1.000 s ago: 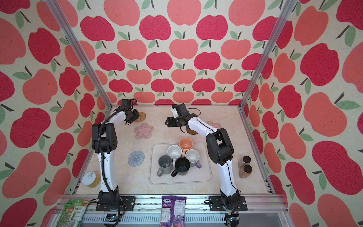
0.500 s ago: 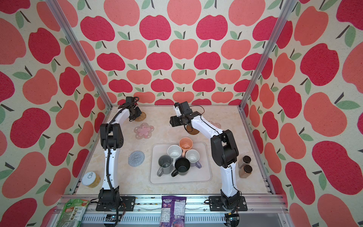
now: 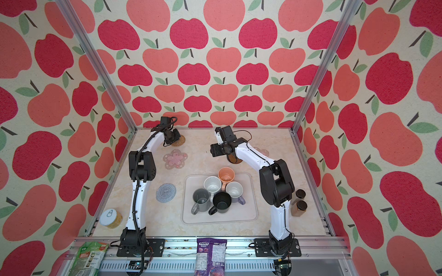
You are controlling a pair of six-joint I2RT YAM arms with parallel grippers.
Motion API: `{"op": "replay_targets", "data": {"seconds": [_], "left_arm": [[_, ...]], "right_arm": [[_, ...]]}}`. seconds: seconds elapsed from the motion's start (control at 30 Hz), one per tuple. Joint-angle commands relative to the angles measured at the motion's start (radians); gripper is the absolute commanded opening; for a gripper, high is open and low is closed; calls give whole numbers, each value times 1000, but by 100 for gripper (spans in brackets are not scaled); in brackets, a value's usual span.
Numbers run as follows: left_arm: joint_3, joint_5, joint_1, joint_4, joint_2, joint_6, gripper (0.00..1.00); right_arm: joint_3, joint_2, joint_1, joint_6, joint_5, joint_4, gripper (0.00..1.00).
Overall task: Place cups on coasters
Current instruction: Move the coaster to the top-center of the table.
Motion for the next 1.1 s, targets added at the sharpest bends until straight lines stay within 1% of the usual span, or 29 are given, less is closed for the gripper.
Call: {"op": "replay_targets", "data": {"seconds": [0.0, 0.33, 0.53, 0.83, 1.07], "left_arm": [[29, 78, -35, -44, 51, 1, 22], [30, 175, -117, -39, 54, -16, 22], [16, 225, -173, -56, 41, 2, 23], [-80, 290, -254, -35, -21, 19, 23], [-216, 312, -299, 4, -95, 12, 24]], "right_arm": [[-27, -55, -7, -21, 32, -11, 71], [-85, -103, -19, -14, 72, 4, 71], [-121, -130, -31, 5, 84, 14, 72], [-171, -164, -45, 27, 107, 25, 72], [-198, -187, -57, 45, 116, 34, 72]]}}
